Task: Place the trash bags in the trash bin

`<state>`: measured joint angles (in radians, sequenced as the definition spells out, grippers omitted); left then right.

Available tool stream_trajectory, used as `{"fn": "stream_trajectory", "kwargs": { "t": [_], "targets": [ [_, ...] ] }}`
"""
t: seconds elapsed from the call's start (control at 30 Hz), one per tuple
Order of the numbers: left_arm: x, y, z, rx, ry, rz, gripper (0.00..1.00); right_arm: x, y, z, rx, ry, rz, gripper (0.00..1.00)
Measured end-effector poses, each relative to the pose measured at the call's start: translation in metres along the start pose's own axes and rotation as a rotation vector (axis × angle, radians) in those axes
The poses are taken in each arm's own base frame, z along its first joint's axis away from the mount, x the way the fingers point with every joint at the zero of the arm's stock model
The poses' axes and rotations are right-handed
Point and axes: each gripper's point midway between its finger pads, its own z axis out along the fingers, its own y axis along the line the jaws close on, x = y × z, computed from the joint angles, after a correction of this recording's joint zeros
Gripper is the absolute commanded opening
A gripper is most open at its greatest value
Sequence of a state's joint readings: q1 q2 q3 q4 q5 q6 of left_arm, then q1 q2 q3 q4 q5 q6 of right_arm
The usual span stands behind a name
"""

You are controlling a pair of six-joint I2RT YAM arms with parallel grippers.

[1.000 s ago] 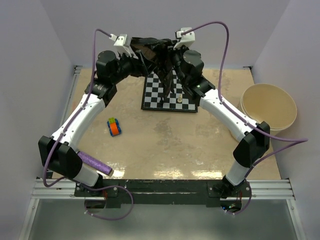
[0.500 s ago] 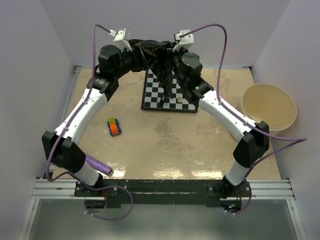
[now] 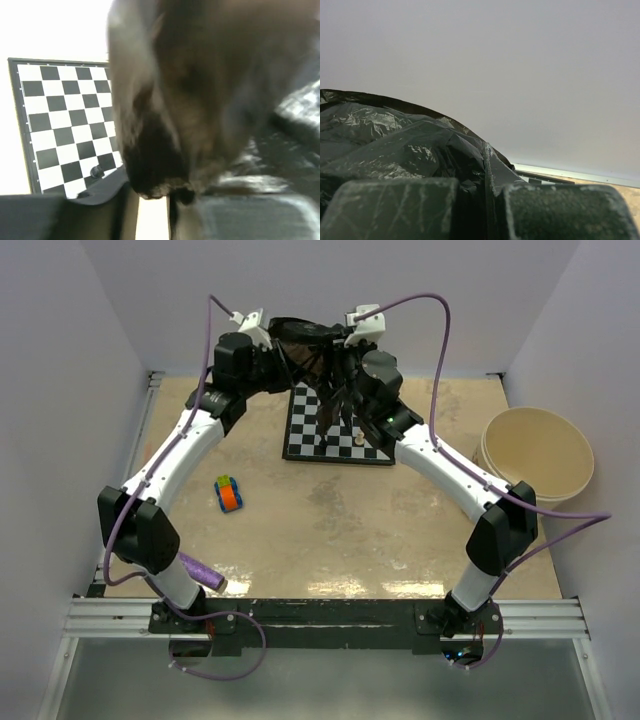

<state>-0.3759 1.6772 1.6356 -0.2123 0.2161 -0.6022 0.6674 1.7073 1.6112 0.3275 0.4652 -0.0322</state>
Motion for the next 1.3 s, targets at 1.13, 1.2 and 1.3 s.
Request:
{"fn": "stream_trajectory", "kwargs": {
  "t": [1.13,1.2,1.3],
  "targets": [
    [-0.040,0.008,-0.059,0.039,-0.130,0.218,0.00,0.090,0.007,-0.080,-0.649,0.470,0.126,0.65],
    [-0.037,0.011,-0.058,0.031,-0.124,0.216,0.00,0.088,0.012,-0.089,-0.702,0.487,0.183,0.66],
    [-0.036,0.016,-0.058,0.014,-0.125,0.216,0.00,0.085,0.015,-0.103,-0.757,0.519,0.279,0.67]
  ]
}}
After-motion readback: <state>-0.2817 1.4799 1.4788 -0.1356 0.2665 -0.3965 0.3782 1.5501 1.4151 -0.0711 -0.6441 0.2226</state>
